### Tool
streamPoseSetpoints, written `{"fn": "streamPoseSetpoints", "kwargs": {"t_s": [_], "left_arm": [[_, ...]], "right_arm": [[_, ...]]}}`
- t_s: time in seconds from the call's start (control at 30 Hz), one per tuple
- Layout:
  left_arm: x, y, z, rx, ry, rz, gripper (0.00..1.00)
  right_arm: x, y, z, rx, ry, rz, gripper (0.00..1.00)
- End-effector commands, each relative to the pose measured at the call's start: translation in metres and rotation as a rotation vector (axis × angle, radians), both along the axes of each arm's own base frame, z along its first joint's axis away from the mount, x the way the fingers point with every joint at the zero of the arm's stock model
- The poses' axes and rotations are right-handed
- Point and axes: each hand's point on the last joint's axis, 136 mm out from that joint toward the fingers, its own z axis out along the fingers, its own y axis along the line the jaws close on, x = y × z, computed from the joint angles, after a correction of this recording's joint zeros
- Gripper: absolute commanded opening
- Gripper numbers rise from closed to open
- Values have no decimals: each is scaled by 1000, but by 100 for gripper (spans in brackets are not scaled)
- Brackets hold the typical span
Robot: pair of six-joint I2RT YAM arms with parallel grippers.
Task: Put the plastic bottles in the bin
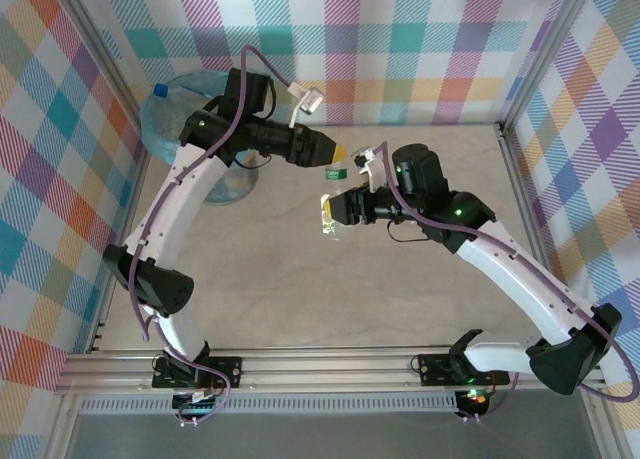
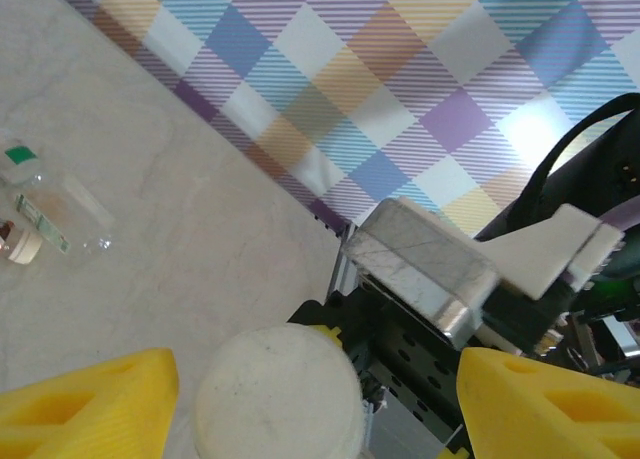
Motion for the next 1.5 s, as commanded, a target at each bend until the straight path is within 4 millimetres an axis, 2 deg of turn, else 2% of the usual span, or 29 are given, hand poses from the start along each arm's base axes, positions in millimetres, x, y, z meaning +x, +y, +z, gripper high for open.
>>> {"fn": "streamPoseSetpoints", "kwargs": {"t_s": [0.0, 0.2, 0.4, 0.53, 0.63, 0.7, 0.73, 0.8, 0.87, 0.93, 1.0, 1.1, 1.17, 1.27, 1.37, 1.47], "left_arm": [[-21, 3, 6, -3, -17, -50, 72], [-22, 2, 8, -10, -19, -60, 63], [-21, 0, 12, -20, -30, -61, 48], [-17, 2, 19, -22, -53, -22, 34], [-9, 4, 27, -25, -75, 32, 19], [-6, 7, 34, -24, -92, 66, 8], [-2, 9, 38, -22, -105, 94, 2], [6, 20, 48, -16, -136, 167, 0], [18, 39, 62, -8, -181, 269, 0], [33, 68, 75, 3, -229, 398, 0], [54, 110, 86, 37, -284, 574, 0], [88, 193, 95, 150, -378, 915, 0], [108, 247, 98, 230, -429, 1115, 0], [133, 314, 98, 360, -473, 1346, 0], [155, 344, 100, 437, -528, 1419, 0], [181, 349, 94, 495, -591, 1400, 0]], "right_arm": [[1, 6, 38, 77, -117, 21, 52], [-1, 9, 46, 109, -143, 38, 53], [0, 13, 44, 108, -131, 53, 54], [1, 15, 42, 106, -124, 52, 56], [4, 17, 45, 103, -125, 47, 58], [7, 18, 47, 98, -126, 38, 65], [10, 18, 49, 94, -128, 21, 72], [18, 14, 54, 85, -141, -32, 89], [31, 4, 58, 68, -169, -123, 100], [41, -8, 66, 56, -202, -211, 100], [46, -17, 76, 57, -244, -260, 100], [47, -25, 87, 61, -300, -293, 100], [48, -26, 87, 50, -321, -297, 100], [51, -27, 80, 21, -326, -302, 100], [52, -27, 74, 0, -325, -297, 100], [53, -28, 68, -13, -327, -303, 100]]}}
